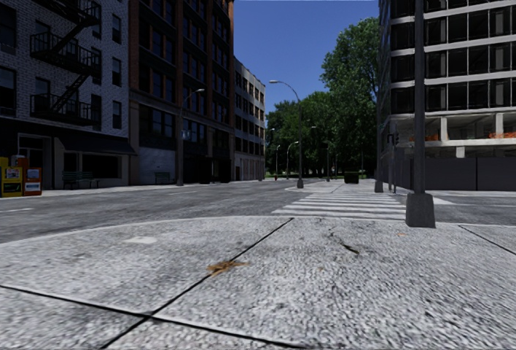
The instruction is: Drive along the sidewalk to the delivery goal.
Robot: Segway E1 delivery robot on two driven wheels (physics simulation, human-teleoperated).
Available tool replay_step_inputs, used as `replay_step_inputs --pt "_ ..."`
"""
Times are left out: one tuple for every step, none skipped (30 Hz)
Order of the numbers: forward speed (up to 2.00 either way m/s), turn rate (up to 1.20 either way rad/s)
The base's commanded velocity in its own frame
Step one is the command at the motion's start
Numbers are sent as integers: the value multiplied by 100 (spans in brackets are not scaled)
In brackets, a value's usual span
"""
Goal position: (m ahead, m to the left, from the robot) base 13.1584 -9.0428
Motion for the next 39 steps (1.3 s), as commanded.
replay_step_inputs --pt "200 -25" --pt "200 -25" --pt "200 -29" --pt "200 -34" --pt "200 -36" --pt "200 -36" --pt "200 -36" --pt "200 -36" --pt "200 -36" --pt "200 -36" --pt "200 -36" --pt "200 -36" --pt "200 -36" --pt "200 -36" --pt "200 -36" --pt "200 -36" --pt "200 -36" --pt "200 -36" --pt "200 -36" --pt "200 -36" --pt "200 -36" --pt "200 -36" --pt "200 -36" --pt "200 -36" --pt "200 -36" --pt "200 -36" --pt "200 -36" --pt "200 -36" --pt "200 -36" --pt "200 -36" --pt "200 -36" --pt "200 -36" --pt "200 -36" --pt "200 -36" --pt "200 -36" --pt "200 -36" --pt "200 -36" --pt "200 -36" --pt "200 -36"
